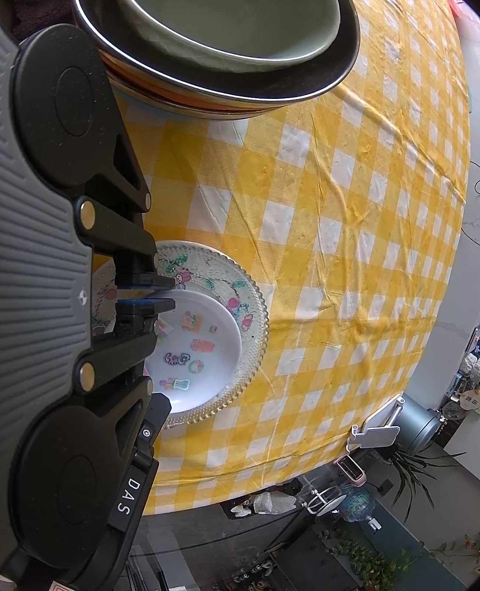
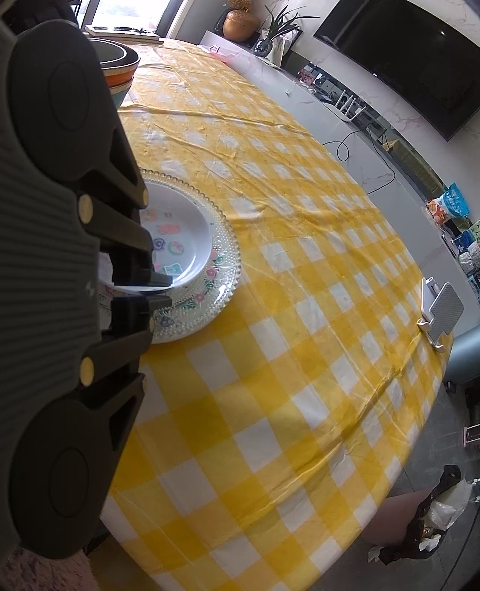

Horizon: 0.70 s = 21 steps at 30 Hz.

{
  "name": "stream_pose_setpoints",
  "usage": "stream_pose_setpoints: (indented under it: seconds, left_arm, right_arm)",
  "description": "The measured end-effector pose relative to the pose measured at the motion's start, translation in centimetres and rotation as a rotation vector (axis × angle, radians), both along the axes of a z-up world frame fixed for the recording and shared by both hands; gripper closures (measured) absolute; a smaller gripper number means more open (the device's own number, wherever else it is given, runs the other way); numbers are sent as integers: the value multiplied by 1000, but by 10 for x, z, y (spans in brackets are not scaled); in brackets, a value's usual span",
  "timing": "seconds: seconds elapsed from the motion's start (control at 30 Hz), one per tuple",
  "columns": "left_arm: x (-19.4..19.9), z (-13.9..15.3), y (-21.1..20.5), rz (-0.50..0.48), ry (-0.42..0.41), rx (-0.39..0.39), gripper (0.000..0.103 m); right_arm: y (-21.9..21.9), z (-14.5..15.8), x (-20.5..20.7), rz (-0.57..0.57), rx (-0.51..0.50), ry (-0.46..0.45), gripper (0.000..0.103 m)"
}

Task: Organize plates and bowls
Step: 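Carry the white bowl with the left tool onto the glass plate and open, then move the left tool to the nested bowl stack rim and close on it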

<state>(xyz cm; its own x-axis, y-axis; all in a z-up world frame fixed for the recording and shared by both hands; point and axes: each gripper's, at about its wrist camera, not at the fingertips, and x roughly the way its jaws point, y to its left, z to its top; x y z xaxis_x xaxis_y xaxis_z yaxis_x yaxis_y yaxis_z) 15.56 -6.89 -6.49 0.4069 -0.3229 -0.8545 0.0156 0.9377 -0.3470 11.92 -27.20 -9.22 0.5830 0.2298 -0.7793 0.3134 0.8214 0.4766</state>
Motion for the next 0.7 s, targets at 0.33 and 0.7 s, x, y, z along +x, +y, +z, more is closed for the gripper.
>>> stream_pose_setpoints:
  seconds: [0.33,0.7]
  left_arm:
    - [-1,3,1,-17,-10,-3,96]
    - [-17,39,0,-64,-144,35,66]
  right_arm:
    - [2,5,-3,9,-13,-33,85]
    - [-7,23,-18,-32,2,-166,50]
